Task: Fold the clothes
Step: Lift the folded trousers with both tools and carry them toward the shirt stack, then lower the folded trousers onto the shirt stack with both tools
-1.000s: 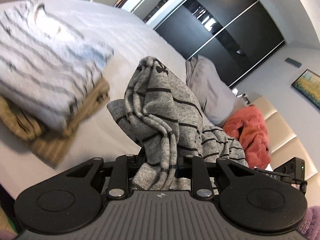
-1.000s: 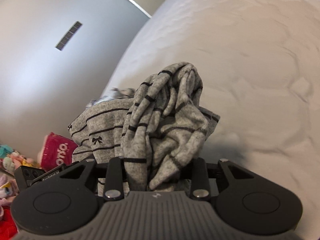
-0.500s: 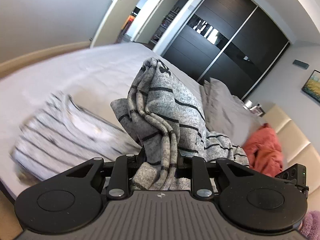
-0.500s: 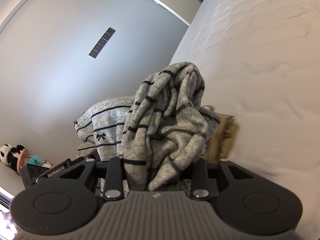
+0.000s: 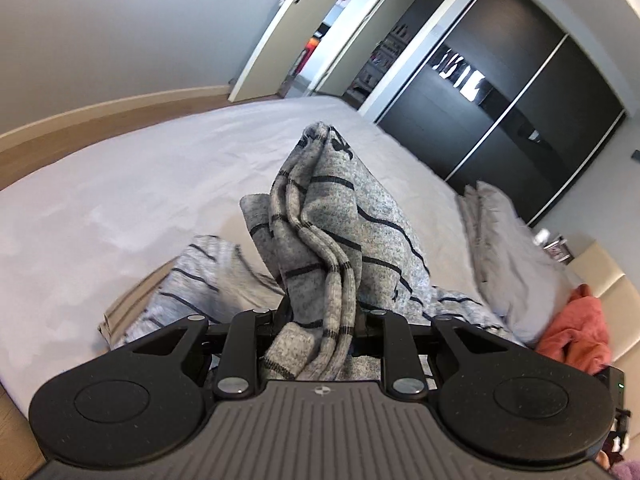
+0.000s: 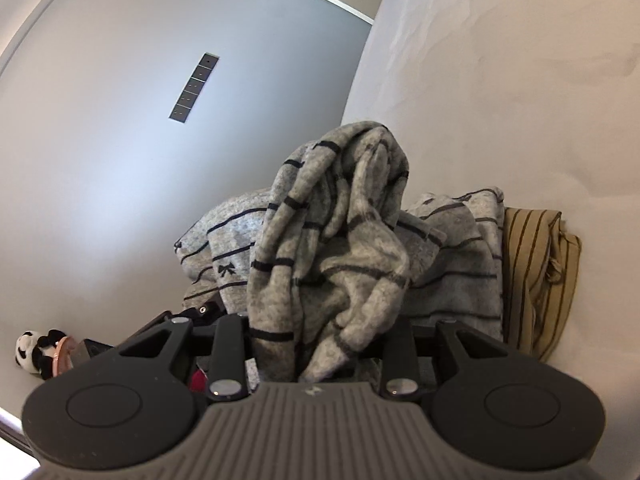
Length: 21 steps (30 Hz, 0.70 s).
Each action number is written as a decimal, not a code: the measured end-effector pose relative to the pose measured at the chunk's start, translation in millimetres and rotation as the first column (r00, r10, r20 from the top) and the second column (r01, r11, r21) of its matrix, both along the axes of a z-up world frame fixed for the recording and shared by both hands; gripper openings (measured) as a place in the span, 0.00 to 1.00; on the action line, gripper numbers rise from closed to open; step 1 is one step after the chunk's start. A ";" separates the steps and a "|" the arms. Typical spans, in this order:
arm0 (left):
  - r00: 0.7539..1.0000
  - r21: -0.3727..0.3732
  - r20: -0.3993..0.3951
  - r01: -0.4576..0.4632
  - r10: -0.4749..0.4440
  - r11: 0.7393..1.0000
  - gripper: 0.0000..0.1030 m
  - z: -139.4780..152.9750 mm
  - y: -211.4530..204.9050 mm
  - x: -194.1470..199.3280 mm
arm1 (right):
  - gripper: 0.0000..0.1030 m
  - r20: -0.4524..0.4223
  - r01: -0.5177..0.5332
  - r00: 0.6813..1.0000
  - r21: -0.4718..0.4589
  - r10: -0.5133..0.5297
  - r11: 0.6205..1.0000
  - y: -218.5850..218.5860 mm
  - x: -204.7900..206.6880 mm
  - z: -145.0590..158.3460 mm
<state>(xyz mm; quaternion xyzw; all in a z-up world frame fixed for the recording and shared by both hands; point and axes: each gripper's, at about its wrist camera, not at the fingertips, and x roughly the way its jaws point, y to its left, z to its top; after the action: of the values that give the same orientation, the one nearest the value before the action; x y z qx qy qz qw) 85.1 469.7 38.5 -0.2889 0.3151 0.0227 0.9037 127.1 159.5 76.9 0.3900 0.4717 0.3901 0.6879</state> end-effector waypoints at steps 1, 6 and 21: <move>1.000 0.004 -0.016 -0.003 0.003 1.000 0.20 -5.8 2.5 5.2 | 0.34 0.000 -0.004 1.000 -0.006 0.004 1.000 5.5 2.6 -6.4; 0.996 0.018 -0.087 -0.008 0.009 1.000 0.20 -36.8 11.3 22.9 | 0.34 -0.015 0.016 1.000 -0.050 -0.017 0.999 20.5 18.0 -37.6; 0.995 0.104 -0.062 -0.077 0.083 0.992 0.40 -38.2 15.2 13.6 | 0.54 0.053 0.020 0.999 -0.192 -0.010 0.981 30.0 30.9 -40.8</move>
<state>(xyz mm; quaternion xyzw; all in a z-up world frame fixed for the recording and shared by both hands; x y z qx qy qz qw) 98.7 485.0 0.2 -0.2540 0.3315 0.0845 0.9047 157.9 189.5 36.1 0.3152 0.4863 0.3473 0.7373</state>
